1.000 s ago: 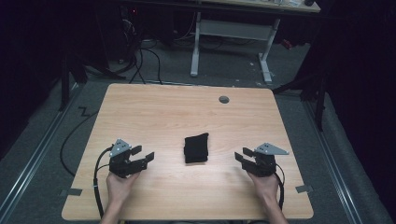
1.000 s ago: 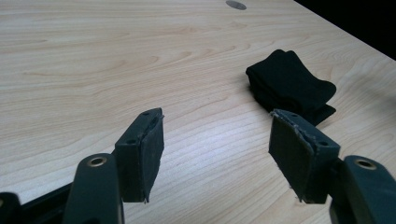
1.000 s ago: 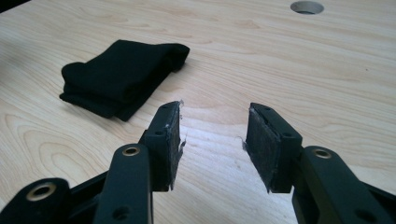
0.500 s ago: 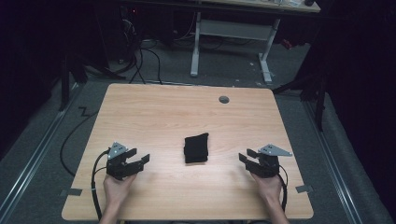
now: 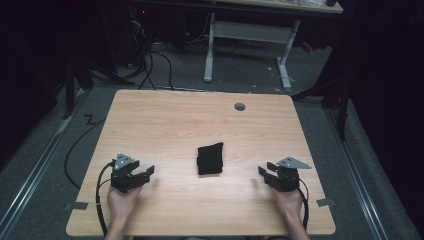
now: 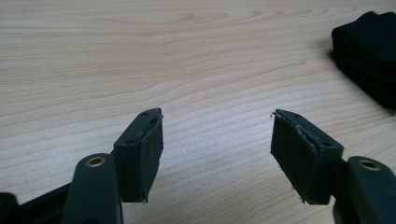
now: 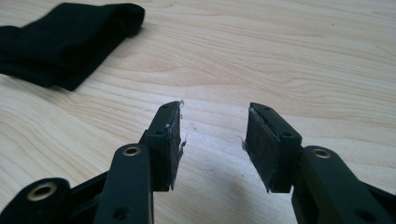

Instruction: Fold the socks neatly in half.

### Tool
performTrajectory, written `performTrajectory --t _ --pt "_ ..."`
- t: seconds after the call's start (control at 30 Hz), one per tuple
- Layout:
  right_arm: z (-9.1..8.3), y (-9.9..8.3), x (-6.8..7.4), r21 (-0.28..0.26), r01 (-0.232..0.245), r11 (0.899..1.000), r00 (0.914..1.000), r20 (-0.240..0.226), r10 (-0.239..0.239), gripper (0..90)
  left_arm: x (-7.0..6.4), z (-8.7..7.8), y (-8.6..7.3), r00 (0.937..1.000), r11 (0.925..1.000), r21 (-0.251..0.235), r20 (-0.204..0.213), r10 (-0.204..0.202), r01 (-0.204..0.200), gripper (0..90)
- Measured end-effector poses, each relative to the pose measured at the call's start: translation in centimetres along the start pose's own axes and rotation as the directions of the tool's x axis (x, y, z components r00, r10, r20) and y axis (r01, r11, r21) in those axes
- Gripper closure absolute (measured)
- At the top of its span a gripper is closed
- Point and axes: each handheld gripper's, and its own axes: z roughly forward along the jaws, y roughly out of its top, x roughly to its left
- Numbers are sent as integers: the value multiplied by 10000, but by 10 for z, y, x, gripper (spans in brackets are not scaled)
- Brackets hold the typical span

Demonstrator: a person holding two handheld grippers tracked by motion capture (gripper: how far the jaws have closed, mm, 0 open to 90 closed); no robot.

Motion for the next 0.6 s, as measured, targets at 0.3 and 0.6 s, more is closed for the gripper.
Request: performTrajectory --t 0.3,0.6 --pt "5 -10 -13 439 -271 9987 9988 415 253 543 -2 6 -3 9978 9983 416 -513 422 -401 343" --pt "7 -15 -21 798 -183 9966 9958 905 111 515 -4 10 -3 9958 9978 427 -745 537 -506 337"
